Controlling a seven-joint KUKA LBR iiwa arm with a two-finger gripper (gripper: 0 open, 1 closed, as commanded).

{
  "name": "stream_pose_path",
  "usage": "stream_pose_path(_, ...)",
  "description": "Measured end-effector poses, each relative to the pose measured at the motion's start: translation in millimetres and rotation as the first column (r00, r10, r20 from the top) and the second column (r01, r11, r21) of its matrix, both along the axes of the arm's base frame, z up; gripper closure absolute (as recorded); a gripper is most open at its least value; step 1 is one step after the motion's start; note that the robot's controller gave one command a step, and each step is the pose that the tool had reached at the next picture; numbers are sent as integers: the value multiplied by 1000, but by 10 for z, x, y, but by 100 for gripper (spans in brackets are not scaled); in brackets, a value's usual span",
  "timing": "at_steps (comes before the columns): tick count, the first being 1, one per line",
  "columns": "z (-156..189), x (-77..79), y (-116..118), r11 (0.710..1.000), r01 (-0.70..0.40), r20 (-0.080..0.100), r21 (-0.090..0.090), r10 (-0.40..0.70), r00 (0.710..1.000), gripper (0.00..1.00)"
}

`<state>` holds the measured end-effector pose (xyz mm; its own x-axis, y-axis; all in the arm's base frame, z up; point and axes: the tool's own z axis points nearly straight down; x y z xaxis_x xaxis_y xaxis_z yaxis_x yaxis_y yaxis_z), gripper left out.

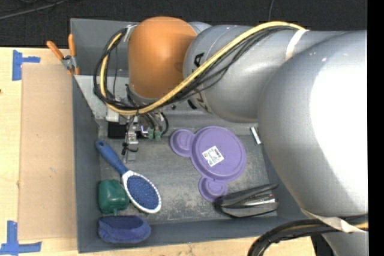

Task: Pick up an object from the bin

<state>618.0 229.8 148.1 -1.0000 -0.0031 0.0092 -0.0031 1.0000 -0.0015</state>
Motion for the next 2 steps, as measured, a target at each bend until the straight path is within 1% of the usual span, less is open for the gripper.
stream_pose_path(1, 51, 22, -10, 1000, 5, 8, 2, -5, 1000, 0)
stream_pose_path(2, -608, -503, 60, 986, 167, 9, 0, -167, 986, 0)
